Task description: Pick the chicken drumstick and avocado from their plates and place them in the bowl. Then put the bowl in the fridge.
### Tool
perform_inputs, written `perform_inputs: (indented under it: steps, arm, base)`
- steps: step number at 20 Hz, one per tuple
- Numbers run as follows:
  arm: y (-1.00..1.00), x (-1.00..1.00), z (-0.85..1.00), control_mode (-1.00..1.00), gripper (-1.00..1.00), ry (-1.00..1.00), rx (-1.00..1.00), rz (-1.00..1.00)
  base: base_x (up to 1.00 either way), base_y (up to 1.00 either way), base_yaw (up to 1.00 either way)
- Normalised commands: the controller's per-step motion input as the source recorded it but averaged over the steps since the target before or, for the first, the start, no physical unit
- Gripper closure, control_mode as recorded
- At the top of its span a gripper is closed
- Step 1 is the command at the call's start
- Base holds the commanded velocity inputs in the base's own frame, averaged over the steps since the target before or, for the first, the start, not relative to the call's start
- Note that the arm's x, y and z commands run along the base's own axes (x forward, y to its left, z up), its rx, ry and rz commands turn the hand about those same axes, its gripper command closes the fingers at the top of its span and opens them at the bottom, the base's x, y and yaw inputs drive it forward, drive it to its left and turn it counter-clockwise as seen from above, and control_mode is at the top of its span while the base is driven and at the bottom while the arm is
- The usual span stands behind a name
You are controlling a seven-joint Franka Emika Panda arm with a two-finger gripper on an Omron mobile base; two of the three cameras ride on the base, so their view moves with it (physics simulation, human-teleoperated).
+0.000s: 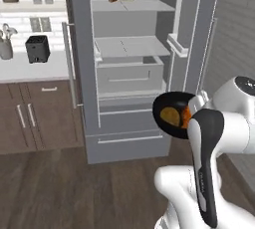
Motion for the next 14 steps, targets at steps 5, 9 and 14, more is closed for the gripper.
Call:
perform_inputs:
  steps: [5, 9, 14]
  arm:
    - [0.0, 0.0, 0.0, 1.0, 1.0, 0.0, 0.0, 0.0]
    - [0.0, 0.0, 0.0, 1.0, 1.0, 0.0, 0.0, 0.0]
    - [0.0, 0.0, 0.0, 1.0, 1.0, 0.0, 0.0, 0.0]
  base:
    - [0.83, -0.11, 0.0]
    - [0.83, -0.06, -0.05]
    - [0.48, 0.01, -0.22]
